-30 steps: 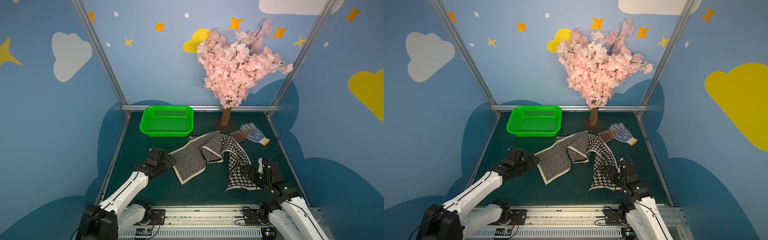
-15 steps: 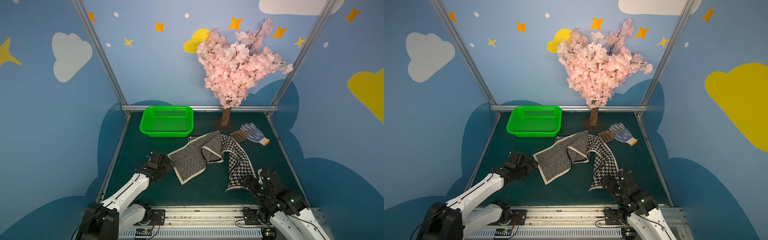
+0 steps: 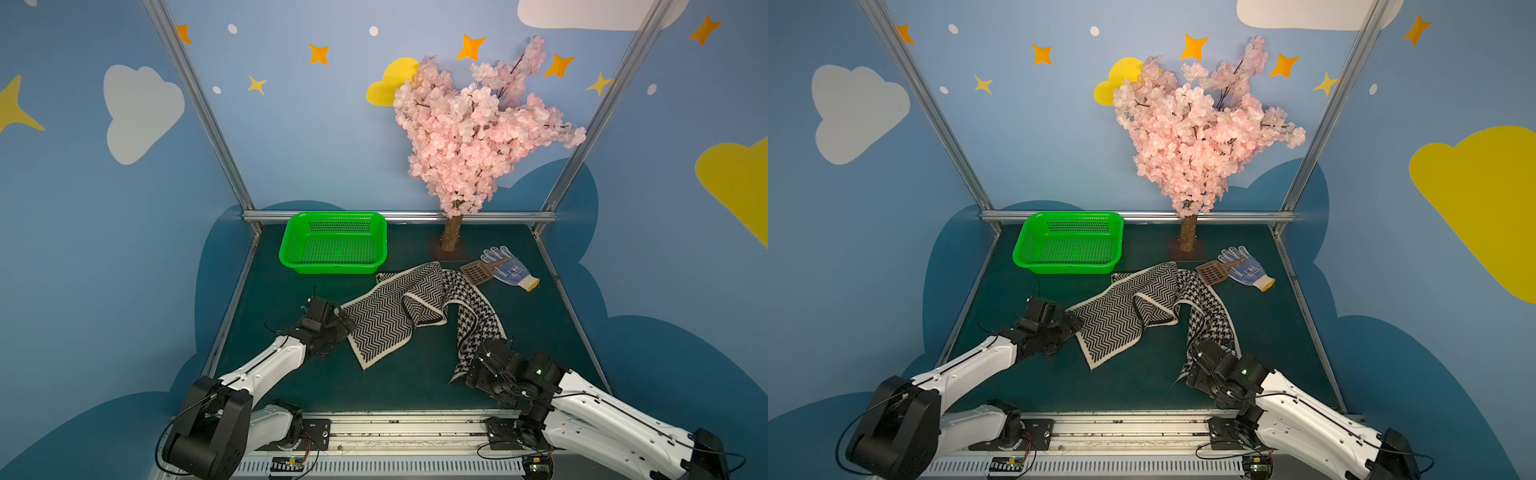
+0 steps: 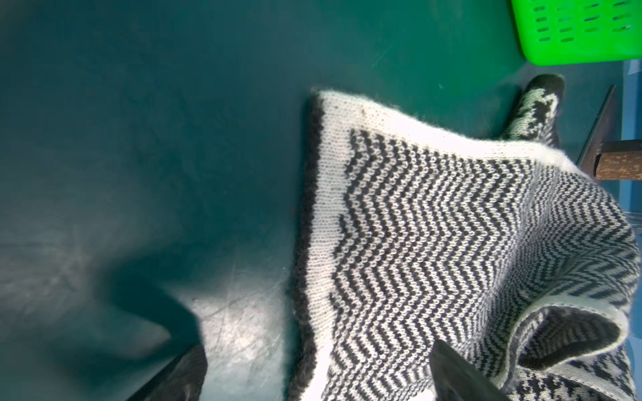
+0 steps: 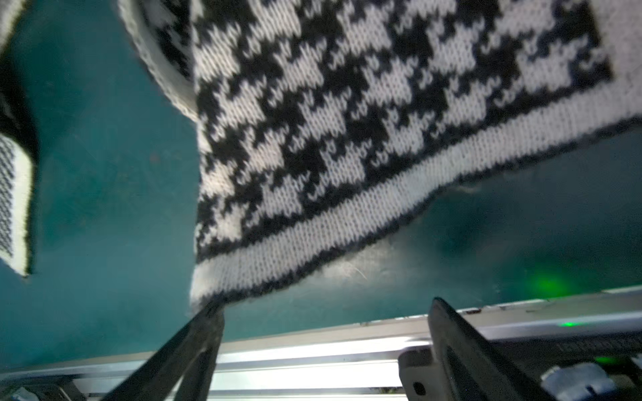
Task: Roll up the scarf and place it into the basket
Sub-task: Flatten out the scarf at the center of the board.
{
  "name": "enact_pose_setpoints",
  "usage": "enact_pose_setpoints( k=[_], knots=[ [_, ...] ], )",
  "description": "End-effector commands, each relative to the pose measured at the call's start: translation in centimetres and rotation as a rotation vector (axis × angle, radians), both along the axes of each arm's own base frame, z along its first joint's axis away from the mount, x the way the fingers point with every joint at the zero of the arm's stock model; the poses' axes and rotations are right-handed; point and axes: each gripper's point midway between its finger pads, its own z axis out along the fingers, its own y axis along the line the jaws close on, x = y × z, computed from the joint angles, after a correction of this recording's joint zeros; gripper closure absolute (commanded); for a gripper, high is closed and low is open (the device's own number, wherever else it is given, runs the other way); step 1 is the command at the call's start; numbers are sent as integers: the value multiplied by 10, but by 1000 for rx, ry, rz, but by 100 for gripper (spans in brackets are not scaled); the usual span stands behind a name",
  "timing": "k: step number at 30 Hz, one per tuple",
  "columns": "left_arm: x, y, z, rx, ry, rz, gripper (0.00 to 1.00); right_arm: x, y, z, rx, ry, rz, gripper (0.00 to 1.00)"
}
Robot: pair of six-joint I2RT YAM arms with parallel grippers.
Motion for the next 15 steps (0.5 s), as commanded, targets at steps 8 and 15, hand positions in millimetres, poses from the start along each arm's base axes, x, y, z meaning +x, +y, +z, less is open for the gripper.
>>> enact_pose_setpoints(
  k=[8,15],
  knots=[
    [11,-10,13,-14,-45,-64,0,21,12,11,94,-103,-90,9],
    [15,-14,7,-24,-36,-66,0,17,23,-20,85,-27,-100,9]
  ],
)
